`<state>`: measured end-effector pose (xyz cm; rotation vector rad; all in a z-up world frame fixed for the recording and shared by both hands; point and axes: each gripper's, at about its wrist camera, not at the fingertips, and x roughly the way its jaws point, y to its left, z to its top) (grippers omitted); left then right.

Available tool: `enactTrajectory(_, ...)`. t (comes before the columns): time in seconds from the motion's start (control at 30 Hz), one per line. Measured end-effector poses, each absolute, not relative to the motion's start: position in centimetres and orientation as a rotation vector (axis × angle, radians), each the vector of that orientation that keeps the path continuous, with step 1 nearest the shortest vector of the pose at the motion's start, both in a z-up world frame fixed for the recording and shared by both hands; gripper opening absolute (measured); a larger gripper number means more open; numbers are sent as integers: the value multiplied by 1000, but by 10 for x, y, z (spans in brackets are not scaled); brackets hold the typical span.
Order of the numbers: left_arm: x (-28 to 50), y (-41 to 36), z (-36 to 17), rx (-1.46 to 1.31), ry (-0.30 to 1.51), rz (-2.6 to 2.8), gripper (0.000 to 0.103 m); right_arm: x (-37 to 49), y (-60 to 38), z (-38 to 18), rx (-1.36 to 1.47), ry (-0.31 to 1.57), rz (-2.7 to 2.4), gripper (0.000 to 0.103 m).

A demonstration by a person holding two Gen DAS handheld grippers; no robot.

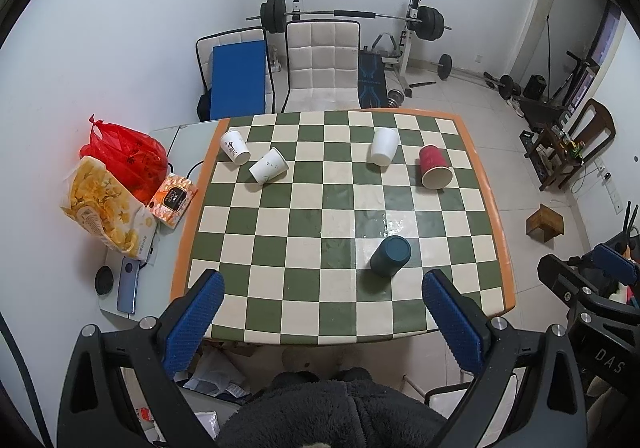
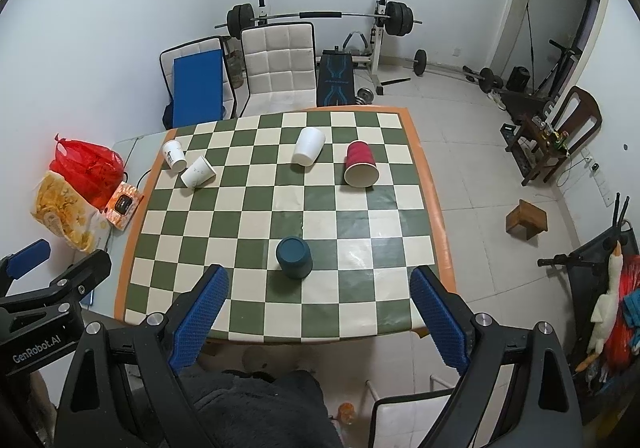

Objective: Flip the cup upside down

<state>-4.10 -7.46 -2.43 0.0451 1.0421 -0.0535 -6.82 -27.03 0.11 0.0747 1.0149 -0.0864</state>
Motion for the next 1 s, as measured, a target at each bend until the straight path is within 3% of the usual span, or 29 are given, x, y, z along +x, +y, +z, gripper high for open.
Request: enactTrajectory(1.0,-39,-69,-15,48,1032,-49,101,-65,-266,6,76,1013,-82,94)
